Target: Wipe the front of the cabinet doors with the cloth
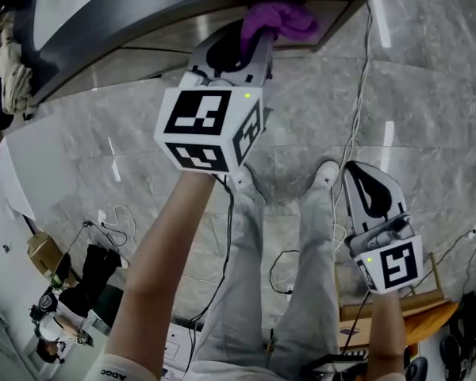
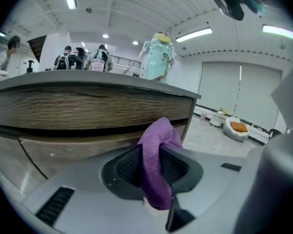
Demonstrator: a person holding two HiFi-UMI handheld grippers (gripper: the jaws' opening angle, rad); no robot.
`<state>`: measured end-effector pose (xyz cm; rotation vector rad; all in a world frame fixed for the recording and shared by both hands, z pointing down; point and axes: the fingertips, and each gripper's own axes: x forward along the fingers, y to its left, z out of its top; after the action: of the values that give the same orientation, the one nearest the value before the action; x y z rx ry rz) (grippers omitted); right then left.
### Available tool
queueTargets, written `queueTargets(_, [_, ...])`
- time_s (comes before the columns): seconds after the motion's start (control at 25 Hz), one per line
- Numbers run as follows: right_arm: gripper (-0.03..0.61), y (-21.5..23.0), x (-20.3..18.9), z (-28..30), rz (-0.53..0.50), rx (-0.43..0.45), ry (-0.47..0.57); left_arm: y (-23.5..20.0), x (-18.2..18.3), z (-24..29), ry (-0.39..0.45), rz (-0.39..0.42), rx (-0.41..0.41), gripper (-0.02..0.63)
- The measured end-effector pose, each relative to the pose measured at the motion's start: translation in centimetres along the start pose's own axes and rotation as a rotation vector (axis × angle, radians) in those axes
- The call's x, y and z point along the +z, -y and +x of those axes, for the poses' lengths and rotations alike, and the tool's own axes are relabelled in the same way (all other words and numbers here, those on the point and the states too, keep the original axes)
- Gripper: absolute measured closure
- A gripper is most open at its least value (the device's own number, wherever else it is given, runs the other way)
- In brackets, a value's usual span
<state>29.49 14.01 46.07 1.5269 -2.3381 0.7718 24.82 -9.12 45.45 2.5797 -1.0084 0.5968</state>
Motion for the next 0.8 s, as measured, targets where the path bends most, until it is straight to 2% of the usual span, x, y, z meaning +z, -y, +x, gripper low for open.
queueTargets(0.36, [0.552, -4.3, 1.4, 4.4, -0.025, 0.029, 0.002, -9.8, -1.7, -4.9, -0.006, -0.009, 0.121, 0.526])
queueTargets(0.6, [0.552, -6.4, 1.5, 4.9, -0.036, 0.045, 0.009, -13.6, -2.4, -8.0, -0.020, -0.016, 0.203, 0.526])
queueTargets(0.8, [0.552, -9.2, 1.7, 7.4, -0.031, 0.067, -0.005, -19.2, -3.5, -10.3, -0.034, -0.072, 0.278, 0.526])
